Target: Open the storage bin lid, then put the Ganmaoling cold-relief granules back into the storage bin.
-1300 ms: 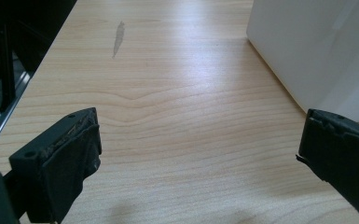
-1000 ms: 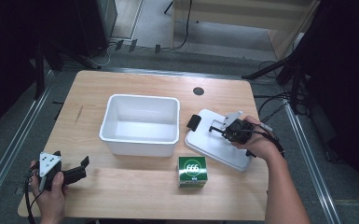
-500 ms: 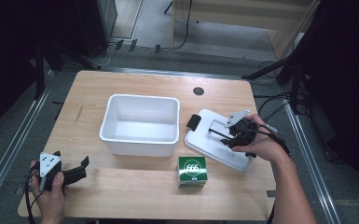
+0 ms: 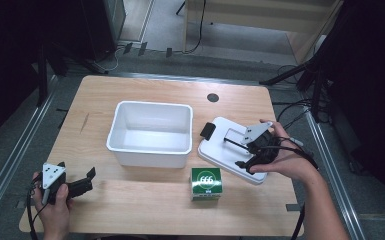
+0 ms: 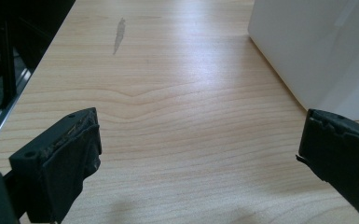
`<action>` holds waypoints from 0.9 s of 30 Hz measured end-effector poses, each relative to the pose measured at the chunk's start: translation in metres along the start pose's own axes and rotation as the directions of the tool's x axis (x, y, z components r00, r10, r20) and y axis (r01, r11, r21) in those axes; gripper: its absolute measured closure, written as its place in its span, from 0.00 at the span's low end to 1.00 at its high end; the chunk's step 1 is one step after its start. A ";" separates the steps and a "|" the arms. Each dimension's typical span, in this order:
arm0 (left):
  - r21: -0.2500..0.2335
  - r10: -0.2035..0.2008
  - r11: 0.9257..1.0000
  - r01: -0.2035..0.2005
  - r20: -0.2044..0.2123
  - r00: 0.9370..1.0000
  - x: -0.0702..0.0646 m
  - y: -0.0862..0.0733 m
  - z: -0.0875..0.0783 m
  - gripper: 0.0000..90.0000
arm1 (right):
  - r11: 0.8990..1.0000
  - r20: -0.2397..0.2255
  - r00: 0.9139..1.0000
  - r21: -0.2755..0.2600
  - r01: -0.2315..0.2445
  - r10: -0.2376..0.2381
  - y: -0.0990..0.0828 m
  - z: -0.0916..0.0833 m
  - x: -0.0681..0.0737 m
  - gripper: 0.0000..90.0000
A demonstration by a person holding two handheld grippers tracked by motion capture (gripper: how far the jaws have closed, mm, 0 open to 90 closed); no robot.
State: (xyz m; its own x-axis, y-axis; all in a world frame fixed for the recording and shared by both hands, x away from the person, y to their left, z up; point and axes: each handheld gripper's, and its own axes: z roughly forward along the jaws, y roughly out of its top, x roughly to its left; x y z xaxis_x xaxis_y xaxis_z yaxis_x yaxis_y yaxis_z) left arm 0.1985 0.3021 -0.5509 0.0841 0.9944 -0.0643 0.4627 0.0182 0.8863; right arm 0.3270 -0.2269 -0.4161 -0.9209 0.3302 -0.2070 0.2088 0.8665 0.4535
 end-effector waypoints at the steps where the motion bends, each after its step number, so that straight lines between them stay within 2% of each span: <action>1: 0.001 0.001 1.000 -0.001 0.001 1.000 0.000 0.000 0.000 0.00 | 1.000 -0.003 1.000 0.004 0.014 -0.014 0.001 0.000 0.003 0.04; 3: 0.000 0.002 1.000 -0.002 0.001 1.000 0.000 0.000 0.000 0.00 | 1.000 -0.014 0.999 0.012 0.029 -0.029 0.003 0.001 0.006 0.04; 4: 0.001 0.000 1.000 0.000 0.003 1.000 0.000 0.000 0.000 0.00 | 0.998 -0.035 0.997 0.021 0.064 -0.063 0.005 0.002 0.013 0.03; 8: -0.004 -0.005 1.000 0.006 0.007 1.000 0.001 0.000 0.000 0.00 | 0.994 -0.071 0.993 0.035 0.100 -0.097 0.011 0.004 0.023 0.00; 15: -0.002 -0.002 1.000 0.002 0.006 1.000 0.000 0.000 0.000 0.00 | 0.990 -0.106 0.986 0.035 0.134 -0.130 0.017 0.012 0.033 0.00; 17: 0.002 -0.003 1.000 0.003 0.009 1.000 0.001 0.000 0.000 0.00 | 0.987 -0.129 0.980 0.044 0.157 -0.150 0.021 0.016 0.041 0.00; 19: 0.005 0.000 1.000 0.000 0.010 1.000 0.001 0.000 0.000 0.00 | 0.985 -0.135 0.978 0.046 0.164 -0.157 0.024 0.019 0.045 0.00; 27: 0.001 -0.003 1.000 0.003 0.013 1.000 0.001 0.000 0.001 0.00 | 0.981 -0.158 0.971 0.046 0.187 -0.178 0.033 0.030 0.052 0.00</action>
State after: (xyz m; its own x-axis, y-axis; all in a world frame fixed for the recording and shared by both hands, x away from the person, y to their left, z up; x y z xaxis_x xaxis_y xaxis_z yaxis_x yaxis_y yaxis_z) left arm 0.1991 0.3030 -0.5510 0.0942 0.9929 -0.0727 0.4642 0.0207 0.8855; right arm 0.2955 -0.1697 -0.4376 -0.9837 0.1071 -0.1445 0.0474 0.9293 0.3663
